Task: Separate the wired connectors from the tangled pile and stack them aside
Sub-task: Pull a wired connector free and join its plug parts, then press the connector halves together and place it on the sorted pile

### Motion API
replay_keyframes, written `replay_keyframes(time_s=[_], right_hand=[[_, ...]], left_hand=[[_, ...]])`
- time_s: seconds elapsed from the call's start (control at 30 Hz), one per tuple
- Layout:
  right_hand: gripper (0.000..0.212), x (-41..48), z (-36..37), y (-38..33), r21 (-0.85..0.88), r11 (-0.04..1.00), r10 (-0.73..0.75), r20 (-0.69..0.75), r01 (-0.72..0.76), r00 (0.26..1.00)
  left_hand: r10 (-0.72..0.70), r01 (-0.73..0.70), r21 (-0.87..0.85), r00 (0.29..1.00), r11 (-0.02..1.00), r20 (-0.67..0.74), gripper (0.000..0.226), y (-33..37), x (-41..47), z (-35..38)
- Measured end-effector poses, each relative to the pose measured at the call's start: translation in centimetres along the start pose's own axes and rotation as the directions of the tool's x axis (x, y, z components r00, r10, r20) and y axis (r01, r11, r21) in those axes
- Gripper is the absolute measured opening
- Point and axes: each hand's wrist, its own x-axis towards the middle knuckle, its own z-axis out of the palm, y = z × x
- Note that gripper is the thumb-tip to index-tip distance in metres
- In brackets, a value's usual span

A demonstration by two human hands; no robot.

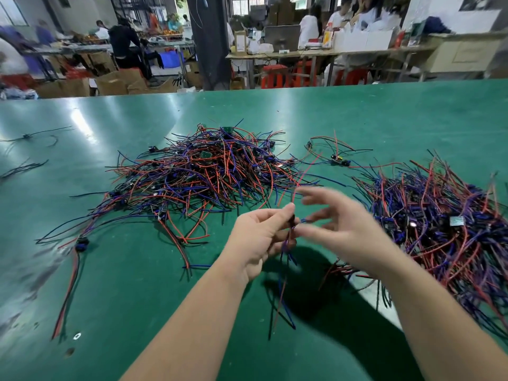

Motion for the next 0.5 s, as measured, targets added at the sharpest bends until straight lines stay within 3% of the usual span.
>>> replay_keyframes(time_s=[0.03,0.1,0.17,0.23,0.3,0.37,0.43,0.5], right_hand=[[0.052,-0.1,0.9,0.1,-0.145,0.988,-0.043,0.040,0.048,0.998],[0.045,-0.1,1.7,0.3,-0.289,0.950,-0.129,-0.029,0.115,0.991],[0.033,0.0,1.3,0.1,-0.272,0.960,-0.109,-0.142,0.067,0.984],[0.029,0.1,0.1,-0.1,-0.258,0.965,-0.031,-0.292,-0.048,0.956],[0.029,0.2,-1.6,-0.1,-0.318,0.931,0.023,-0.438,-0.179,0.899],[0.036,0.1,-3.3,0.2,-0.411,0.849,0.086,-0.513,-0.332,0.854],[0.052,0.0,-4.5,0.8,-0.477,0.713,0.247,-0.514,-0.513,0.822],[0.066,0.0,-4.9,1.1,-0.508,0.596,0.360,-0.523,-0.621,0.773]], left_hand=[[-0.005,0.005,0.037,1.000,0.999,0.014,0.018,-0.1,0.0,0.0],[-0.015,0.010,0.085,0.998,0.996,0.058,0.022,-0.3,-0.1,0.0],[-0.024,0.016,0.096,0.996,0.995,0.090,0.028,-0.1,-0.1,0.1],[0.034,-0.040,0.234,0.999,0.971,0.031,0.031,0.2,0.0,-0.2],[0.262,-0.167,0.570,0.961,0.804,-0.088,0.029,0.5,0.5,-1.3],[0.546,-0.181,0.843,0.824,0.506,-0.150,0.019,0.9,0.8,-2.9],[0.655,-0.032,0.952,0.733,0.304,-0.184,0.014,1.2,1.0,-4.4],[0.596,0.200,0.953,0.745,0.228,-0.299,0.033,1.2,1.3,-5.6]])
